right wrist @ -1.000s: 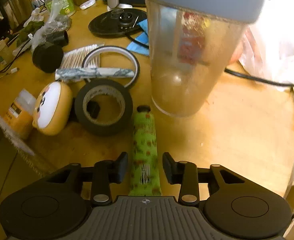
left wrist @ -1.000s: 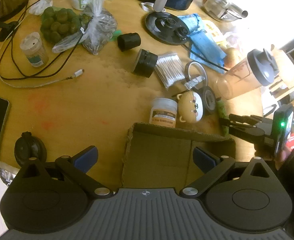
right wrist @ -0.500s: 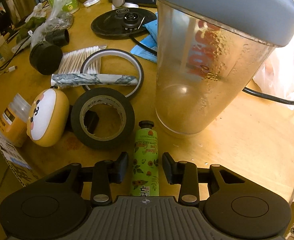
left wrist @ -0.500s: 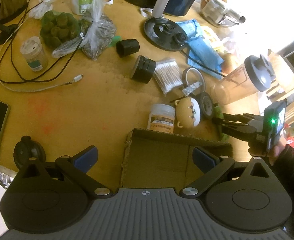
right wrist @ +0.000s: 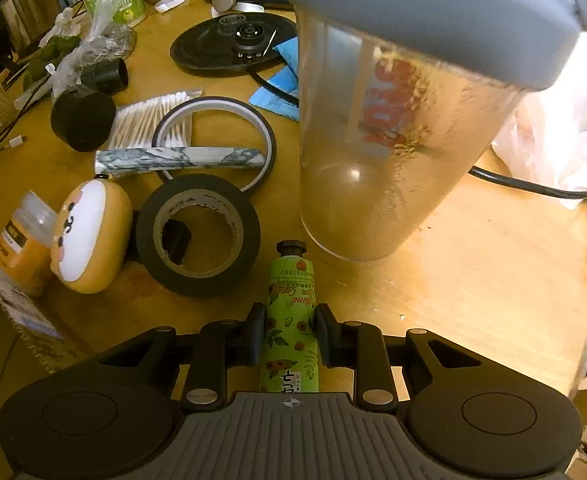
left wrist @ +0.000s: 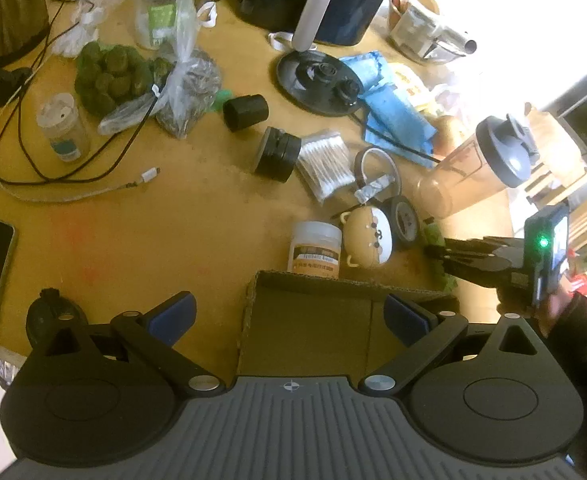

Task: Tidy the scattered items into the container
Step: 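Lift the green tube with the right gripper toward the cardboard box, then grasp the white jar with the left gripper while the right gripper holds the tube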

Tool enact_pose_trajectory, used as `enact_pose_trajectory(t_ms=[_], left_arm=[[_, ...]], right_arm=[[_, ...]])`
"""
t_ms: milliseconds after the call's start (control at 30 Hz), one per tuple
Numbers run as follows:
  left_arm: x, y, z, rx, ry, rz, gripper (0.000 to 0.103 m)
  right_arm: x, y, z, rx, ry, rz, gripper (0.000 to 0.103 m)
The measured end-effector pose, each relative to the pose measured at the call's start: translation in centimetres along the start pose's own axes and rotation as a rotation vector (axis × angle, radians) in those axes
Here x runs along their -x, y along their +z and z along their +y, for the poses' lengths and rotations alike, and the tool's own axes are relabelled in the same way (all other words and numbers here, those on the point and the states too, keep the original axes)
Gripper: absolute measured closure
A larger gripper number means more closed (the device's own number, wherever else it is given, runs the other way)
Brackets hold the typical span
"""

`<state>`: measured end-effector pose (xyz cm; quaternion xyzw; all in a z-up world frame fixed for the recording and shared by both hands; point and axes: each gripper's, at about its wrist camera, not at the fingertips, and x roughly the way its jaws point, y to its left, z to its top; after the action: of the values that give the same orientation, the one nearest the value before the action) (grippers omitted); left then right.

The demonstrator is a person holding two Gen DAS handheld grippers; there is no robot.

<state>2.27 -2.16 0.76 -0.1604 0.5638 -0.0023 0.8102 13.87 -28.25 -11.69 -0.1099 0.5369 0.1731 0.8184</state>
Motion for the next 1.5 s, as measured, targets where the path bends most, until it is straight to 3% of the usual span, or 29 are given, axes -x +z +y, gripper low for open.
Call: enact_pose_trajectory(t_ms=[833,1500], left_arm=[[-2.8,1.1,-2.1,-0.094,-0.037,0.034,0.001],[-10.0,5.5,-3.7,-0.196,-0.021,0.173,0.001]], right_arm=[[10.2,-3.2,0.7,-0.195,-0.009,-0.119,0.074],[13.1,-7.4,1.0,-0.383,0.014,-0.156,0.074]])
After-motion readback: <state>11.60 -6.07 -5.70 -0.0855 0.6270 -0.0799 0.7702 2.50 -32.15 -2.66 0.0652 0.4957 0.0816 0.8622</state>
